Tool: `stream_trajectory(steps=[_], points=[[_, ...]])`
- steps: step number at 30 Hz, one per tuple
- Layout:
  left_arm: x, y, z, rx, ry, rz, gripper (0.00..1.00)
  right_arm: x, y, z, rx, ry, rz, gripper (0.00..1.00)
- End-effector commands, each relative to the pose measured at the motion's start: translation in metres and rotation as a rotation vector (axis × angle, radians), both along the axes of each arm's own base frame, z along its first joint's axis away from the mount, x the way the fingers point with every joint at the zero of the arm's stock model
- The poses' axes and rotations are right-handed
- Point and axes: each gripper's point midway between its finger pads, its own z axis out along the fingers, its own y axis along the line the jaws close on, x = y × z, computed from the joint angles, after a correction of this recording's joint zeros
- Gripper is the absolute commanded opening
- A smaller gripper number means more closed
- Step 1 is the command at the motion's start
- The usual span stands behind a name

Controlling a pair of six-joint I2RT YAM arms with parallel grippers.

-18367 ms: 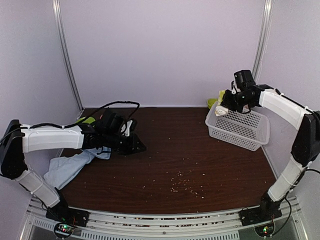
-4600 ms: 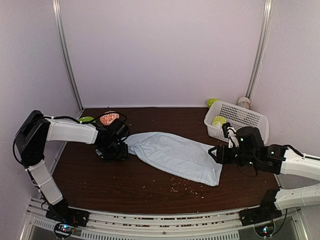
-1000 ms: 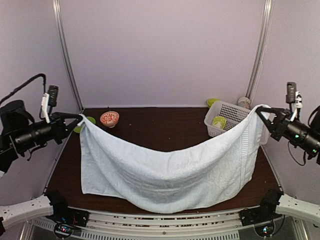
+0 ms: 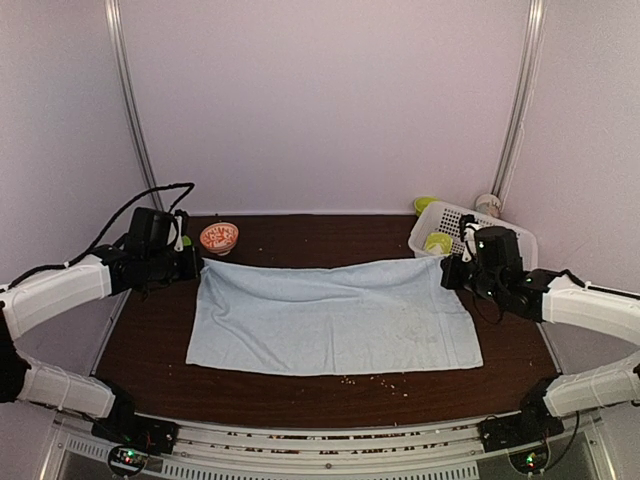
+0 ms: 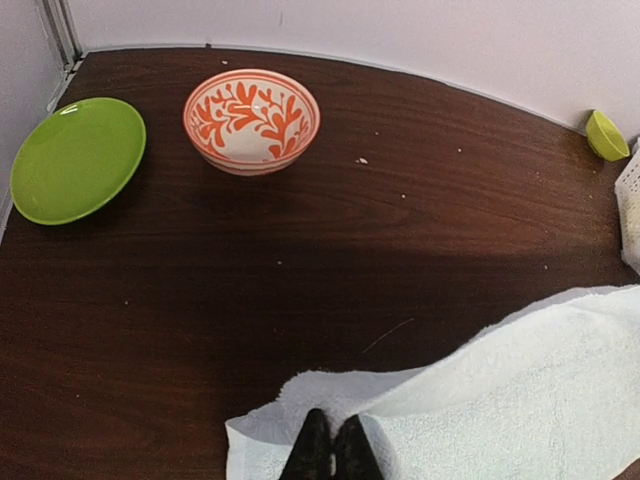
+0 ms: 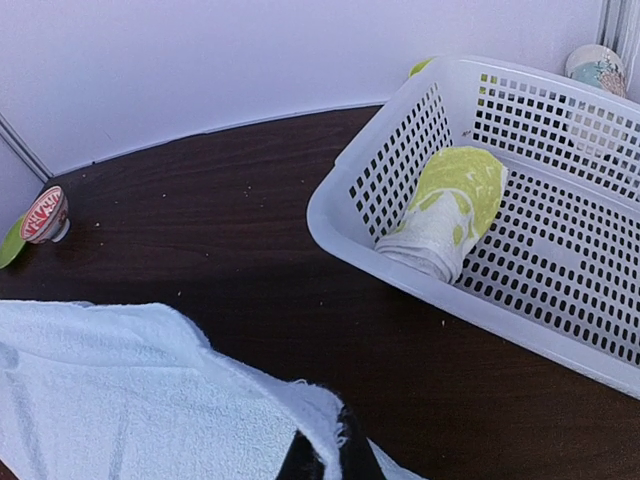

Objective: Roll the towels
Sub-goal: Flatten out the towel at the center of the board.

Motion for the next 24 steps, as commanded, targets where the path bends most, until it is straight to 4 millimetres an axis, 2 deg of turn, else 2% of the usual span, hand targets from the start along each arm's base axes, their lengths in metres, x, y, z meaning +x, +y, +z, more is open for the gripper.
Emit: stream_trajectory(steps=[1, 4, 9, 11, 13, 15, 18, 24], points=[[0.021, 0.008, 0.039, -0.031, -0.134, 0.067, 0.00, 0.018, -0.003, 0.031, 0.006, -0.094, -0.053, 0.00], [0.017, 0.003, 0.046, -0.048, -0.160, 0.029, 0.00, 0.016, -0.010, 0.033, -0.012, -0.099, -0.078, 0.00], [0.005, 0.001, 0.039, -0.080, -0.184, 0.000, 0.00, 0.009, -0.022, 0.024, -0.016, -0.084, -0.106, 0.00], [0.002, 0.007, 0.035, -0.080, -0.175, 0.033, 0.00, 0.007, -0.017, 0.022, 0.007, -0.080, -0.073, 0.00], [-0.004, 0.016, 0.039, -0.068, -0.172, 0.067, 0.00, 0.004, -0.006, 0.027, 0.041, -0.087, -0.010, 0.00], [-0.015, 0.023, 0.054, -0.065, -0.196, 0.077, 0.00, -0.006, 0.005, 0.044, 0.088, -0.123, 0.071, 0.00], [-0.040, 0.028, 0.087, -0.088, -0.268, 0.045, 0.00, -0.029, 0.017, 0.079, 0.155, -0.204, 0.194, 0.00], [-0.113, 0.021, 0.152, -0.166, -0.419, -0.157, 0.00, -0.097, 0.022, 0.152, 0.230, -0.353, 0.424, 0.00]])
